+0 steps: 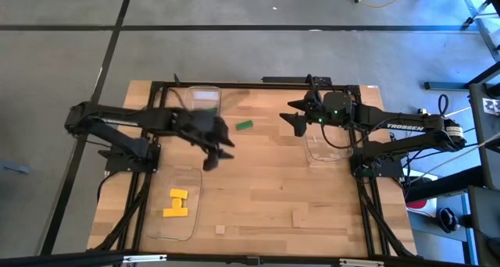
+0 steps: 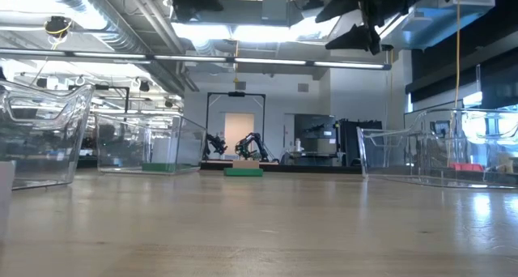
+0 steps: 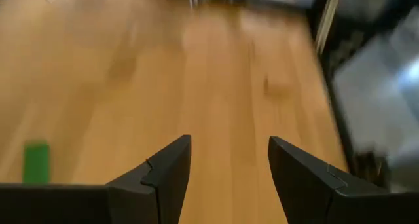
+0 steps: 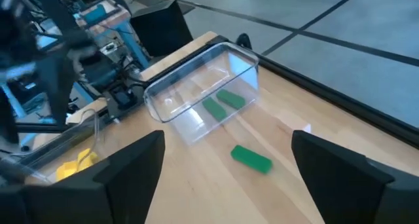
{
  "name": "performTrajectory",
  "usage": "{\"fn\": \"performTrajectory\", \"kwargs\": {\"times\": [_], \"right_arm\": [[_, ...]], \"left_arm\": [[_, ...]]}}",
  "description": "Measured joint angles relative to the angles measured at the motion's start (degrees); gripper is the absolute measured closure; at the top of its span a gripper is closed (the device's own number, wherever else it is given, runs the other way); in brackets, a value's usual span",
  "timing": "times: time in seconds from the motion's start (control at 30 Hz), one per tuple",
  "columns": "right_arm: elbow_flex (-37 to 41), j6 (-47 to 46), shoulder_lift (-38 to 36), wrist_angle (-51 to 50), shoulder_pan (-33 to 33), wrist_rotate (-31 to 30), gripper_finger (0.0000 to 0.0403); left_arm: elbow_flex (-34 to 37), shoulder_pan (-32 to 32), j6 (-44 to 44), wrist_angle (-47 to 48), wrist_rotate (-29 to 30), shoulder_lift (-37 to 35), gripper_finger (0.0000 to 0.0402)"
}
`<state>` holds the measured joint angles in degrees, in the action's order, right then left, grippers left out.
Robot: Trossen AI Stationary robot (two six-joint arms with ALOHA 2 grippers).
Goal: Sort & place blocks by color
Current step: Put the bottom left brown block into the top right transparent bin
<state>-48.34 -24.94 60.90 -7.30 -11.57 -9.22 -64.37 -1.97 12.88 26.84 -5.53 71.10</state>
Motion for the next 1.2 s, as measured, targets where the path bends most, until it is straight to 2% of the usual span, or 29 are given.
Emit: {"fn": "performTrajectory", "kwargs": {"times": [0.27,0.47,0.6,0.77,0.93,1.2], "right_arm": [[0.0,1.4,0.0,-1.1,0.0,-0.2,0.0067],[0.0,2.3,0.0,-1.1,0.0,-0.2,0.0067],[0.0,3.0,0.0,-1.2,0.0,-0.2,0.0067],[0.0,3.0,0.0,-1.2,0.0,-0.2,0.0067],[0.0,3.9,0.0,-1.2,0.0,-0.2,0.0067],[0.0,4.2,0.0,-1.3,0.0,-0.3,0.0067]], "left_arm": [[-17.6,-12.7,-0.8,23.8,5.8,17.0,0.0207],[-27.0,-19.3,8.8,32.2,3.4,27.3,0.0191],[-29.9,-23.3,15.8,33.0,-0.2,32.4,0.0162],[-30.2,-28.8,23.1,30.3,-1.0,36.8,0.0125],[-30.2,-33.9,23.7,28.1,4.7,41.7,0.0105],[-30.1,-35.6,22.5,24.3,6.1,49.1,0.0107]]}}
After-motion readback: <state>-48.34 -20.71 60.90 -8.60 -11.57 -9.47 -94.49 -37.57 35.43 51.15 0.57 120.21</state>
